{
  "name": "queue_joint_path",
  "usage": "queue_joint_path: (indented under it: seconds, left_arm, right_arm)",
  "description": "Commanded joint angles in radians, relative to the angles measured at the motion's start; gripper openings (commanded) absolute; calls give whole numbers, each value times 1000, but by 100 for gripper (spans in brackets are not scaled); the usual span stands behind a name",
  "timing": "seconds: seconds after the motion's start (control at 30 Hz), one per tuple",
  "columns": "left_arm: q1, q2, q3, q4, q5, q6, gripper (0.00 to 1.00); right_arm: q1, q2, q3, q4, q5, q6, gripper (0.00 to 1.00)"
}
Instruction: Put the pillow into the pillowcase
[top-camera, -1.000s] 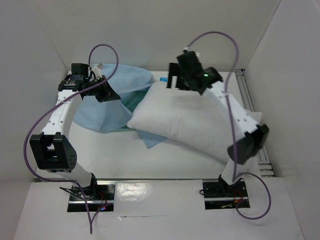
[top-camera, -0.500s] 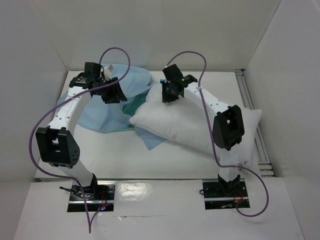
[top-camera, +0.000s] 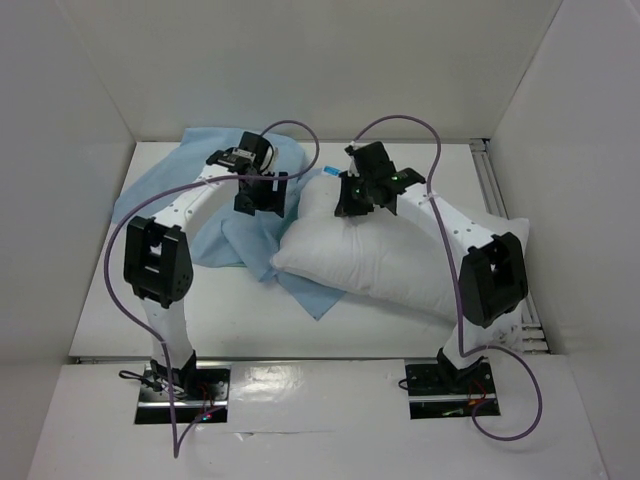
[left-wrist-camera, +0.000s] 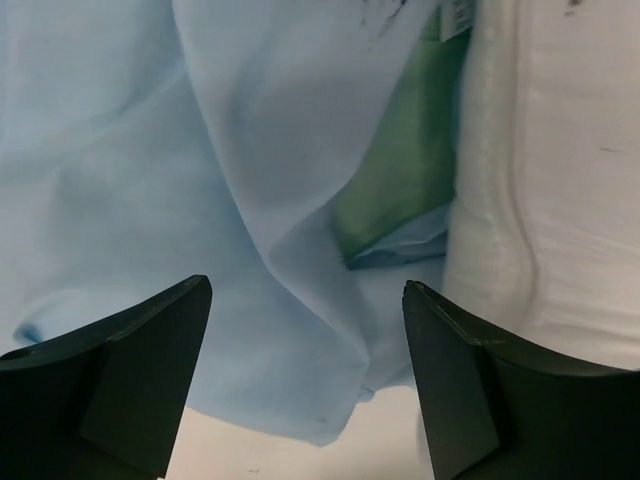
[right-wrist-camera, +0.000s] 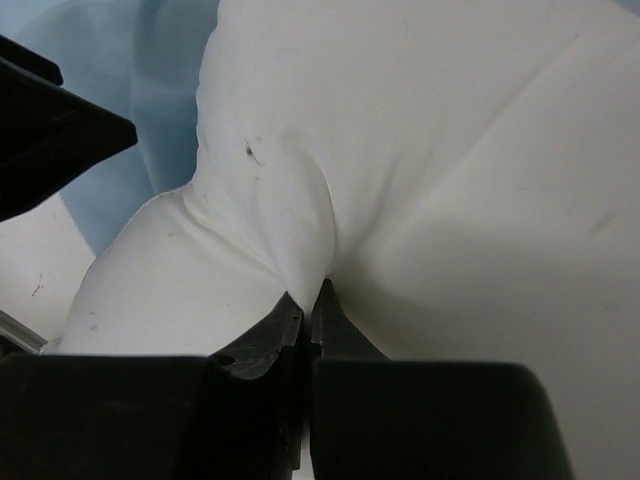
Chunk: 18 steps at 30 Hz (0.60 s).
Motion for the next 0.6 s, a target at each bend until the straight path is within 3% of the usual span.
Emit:
queue_joint_path:
  seconds: [0.0,0.13,0.27,0.4,0.57]
  left_arm:
    - [-31,19,49,-11,-95,67,91]
    - [-41,45,50,-11,-86,81,91]
    - [-41,65,13,19,-76,46,83]
    - [-11,76,-23,49,154,36,82]
    - [2,168,19,-36,180,27,86]
  right_arm:
    - [-24,-16,-11,-57,-5,-23,0]
    - [-34,-7,0,-57,-24,-23,0]
    - [-53,-16,9,-92,-36,-58,0]
    - [-123,-65,-42,-113,-48,-68,0]
    - [-156,-93,-56,-103,-68,-77,0]
